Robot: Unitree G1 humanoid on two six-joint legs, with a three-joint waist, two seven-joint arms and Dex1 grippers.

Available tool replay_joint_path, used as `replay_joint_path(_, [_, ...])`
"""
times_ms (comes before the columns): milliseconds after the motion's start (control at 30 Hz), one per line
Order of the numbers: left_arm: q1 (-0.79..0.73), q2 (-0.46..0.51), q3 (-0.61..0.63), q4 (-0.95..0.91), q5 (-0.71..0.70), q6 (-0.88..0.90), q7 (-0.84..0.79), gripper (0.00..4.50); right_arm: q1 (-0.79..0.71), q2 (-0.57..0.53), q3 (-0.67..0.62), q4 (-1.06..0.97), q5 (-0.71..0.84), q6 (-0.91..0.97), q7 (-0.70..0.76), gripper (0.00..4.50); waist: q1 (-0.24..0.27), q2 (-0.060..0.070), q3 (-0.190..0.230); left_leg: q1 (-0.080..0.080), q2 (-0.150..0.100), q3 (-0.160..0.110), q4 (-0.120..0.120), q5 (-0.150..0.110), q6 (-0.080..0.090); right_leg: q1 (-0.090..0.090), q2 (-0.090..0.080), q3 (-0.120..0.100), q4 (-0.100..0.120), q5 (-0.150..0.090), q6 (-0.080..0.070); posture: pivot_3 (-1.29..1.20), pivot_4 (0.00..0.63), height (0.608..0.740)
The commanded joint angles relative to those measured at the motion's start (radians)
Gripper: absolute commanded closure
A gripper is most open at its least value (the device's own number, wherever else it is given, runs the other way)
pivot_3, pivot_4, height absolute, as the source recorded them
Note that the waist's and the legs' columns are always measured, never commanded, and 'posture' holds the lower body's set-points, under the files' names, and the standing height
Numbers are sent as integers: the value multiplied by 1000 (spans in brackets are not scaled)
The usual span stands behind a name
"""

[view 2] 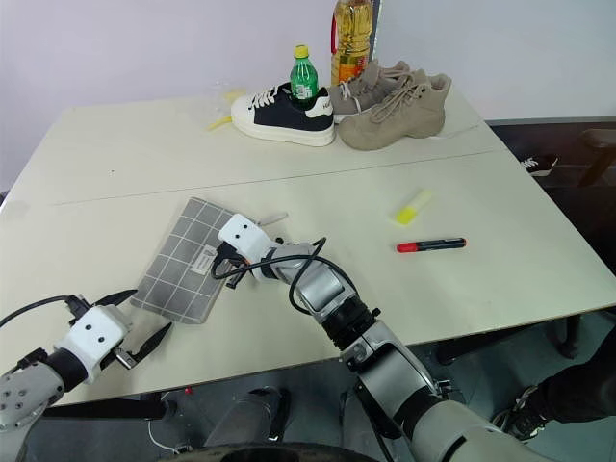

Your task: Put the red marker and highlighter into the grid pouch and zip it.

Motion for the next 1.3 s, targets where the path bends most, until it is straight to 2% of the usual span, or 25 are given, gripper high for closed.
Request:
replay_joint_path(33, [-34,10,-39,32,54,-71,13,0,10,17,8,5,-2,12,13,4409,0,1,0,0,1,0,0,0,0,0,1,0,0,0,0,0,150,740])
replay_joint_path(267, [-140,20,-130,87,139,-143,19,0,15,30,-2,7,5,6,18,4409,8,4,-1,1,1,0,1,0,-1,0,2,0,3,1,1,0,150,740])
replay_joint_path(633, [-209,-3,-179,141,197,-219,83,0,25,41,-9,2,5,7,25,4409,2,5,-2,1,2,0,1,-1,-1,-1,2,0,6,2,3,0,150,740])
replay_joint_path(1100, [65,5,-37,-157,-222,121,-120,0,31,36,-8,-3,-1,9,38,4409,-6,4,-2,0,4,0,0,-2,-4,-4,4,1,6,0,0,0,150,740])
replay_joint_path(1200, [78,20,-56,-215,-237,180,-138,0,29,36,-5,0,-2,6,42,4409,-5,4,-2,0,5,0,0,-2,-4,-4,4,1,6,-1,-1,0,150,740])
replay_joint_path(1300, [40,41,-106,-210,-124,174,-106,0,29,37,-1,3,-4,3,46,4409,-4,4,-2,0,5,0,0,-2,-4,-4,5,2,6,-1,-2,0,150,740])
